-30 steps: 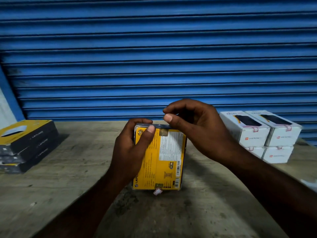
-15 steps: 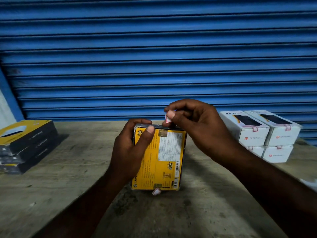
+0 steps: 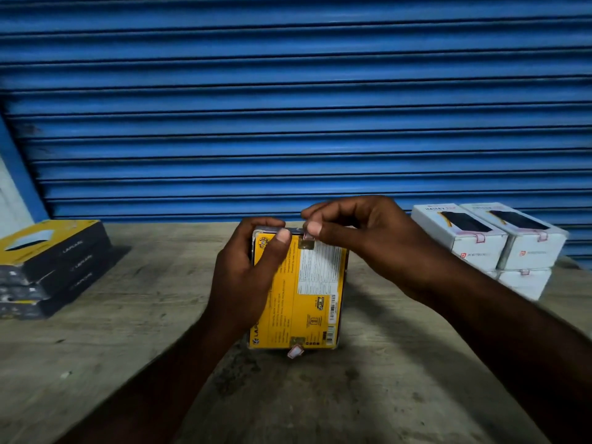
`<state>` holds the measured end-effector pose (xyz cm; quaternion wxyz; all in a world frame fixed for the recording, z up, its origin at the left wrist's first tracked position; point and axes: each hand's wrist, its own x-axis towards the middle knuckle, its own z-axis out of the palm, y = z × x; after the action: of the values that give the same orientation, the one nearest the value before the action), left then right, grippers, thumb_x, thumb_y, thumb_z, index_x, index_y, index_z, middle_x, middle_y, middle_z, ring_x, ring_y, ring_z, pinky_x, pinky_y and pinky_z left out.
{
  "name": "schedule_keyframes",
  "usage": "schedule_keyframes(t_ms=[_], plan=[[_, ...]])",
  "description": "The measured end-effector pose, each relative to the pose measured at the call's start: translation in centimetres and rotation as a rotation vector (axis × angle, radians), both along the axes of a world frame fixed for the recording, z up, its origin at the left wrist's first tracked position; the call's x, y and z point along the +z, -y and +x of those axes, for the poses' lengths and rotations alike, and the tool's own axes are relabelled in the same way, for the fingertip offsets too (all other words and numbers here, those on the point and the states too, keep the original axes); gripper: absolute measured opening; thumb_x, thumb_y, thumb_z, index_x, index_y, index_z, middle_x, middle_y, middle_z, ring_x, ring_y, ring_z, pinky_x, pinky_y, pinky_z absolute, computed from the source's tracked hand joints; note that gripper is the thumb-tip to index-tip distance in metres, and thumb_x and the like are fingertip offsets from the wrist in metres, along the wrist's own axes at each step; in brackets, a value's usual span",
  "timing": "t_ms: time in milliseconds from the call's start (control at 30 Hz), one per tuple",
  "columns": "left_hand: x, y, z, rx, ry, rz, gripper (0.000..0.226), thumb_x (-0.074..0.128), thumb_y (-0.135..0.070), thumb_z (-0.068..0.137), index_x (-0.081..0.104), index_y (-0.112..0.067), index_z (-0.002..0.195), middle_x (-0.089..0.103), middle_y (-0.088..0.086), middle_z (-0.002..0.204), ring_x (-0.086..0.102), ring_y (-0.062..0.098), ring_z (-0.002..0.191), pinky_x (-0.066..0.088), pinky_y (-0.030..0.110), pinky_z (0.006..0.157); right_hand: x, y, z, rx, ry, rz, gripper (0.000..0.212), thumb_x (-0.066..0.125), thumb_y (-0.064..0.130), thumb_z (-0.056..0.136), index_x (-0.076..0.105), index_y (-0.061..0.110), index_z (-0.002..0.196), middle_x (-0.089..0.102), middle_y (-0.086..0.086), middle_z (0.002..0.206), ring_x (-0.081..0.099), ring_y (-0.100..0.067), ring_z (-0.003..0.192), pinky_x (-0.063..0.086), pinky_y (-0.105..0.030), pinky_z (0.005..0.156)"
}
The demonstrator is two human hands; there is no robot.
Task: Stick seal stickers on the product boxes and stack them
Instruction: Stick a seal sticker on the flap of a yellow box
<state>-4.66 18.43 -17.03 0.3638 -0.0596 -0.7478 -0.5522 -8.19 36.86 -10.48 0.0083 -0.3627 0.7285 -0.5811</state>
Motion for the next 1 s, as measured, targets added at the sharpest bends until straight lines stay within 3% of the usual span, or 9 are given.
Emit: schedule_keyframes(t_ms=[133,500,900,1000], plan=[[-0.1,-0.1,0.0,-0.008,0.001,-0.008,0.038,0.054,-0.06,0.08,0.061,-0.03,0.101,0.069,-0.012,0.091,0.069,0.008,0.081,0.058,0.033,0.073,-0.2,0.2,-0.1,-0.035,-0.028,0.087,0.007,0.07,0.022,0.087,0.078,0.021,0.087,0.073,0.012,0.108,0.062,0.005,0.105,0.046,-0.025,0.096],[0.1,-0.2,0.0,-0.019,-0.037,0.0,0.036,0.054,-0.059,0.08,0.061,-0.03,0.099,0.069,-0.017,0.088,0.068,0.003,0.078,0.054,0.018,0.067,-0.7,0.5,-0.1,-0.075,-0.057,0.053,0.008,0.069,0.014,0.089,0.076,0.02,0.09,0.075,0.006,0.104,0.067,-0.001,0.1,0.054,-0.026,0.091],[-0.2,-0.7,0.2,-0.012,-0.063,0.002,0.03,0.053,-0.059,0.081,0.058,-0.036,0.099,0.069,-0.017,0.089,0.069,0.004,0.077,0.056,0.02,0.067,-1.2,0.8,-0.2,-0.093,-0.081,0.006,0.007,0.073,0.012,0.086,0.075,0.017,0.089,0.075,0.007,0.102,0.068,0.001,0.097,0.054,-0.016,0.087],[-0.2,-0.9,0.3,-0.018,-0.112,-0.025,0.018,0.057,-0.042,0.09,0.054,-0.032,0.105,0.067,-0.022,0.092,0.067,0.002,0.078,0.053,0.016,0.066,-1.3,0.8,-0.1,-0.095,-0.098,0.011,0.008,0.072,0.012,0.086,0.075,0.019,0.088,0.074,0.01,0.1,0.067,0.005,0.095,0.052,-0.011,0.083]])
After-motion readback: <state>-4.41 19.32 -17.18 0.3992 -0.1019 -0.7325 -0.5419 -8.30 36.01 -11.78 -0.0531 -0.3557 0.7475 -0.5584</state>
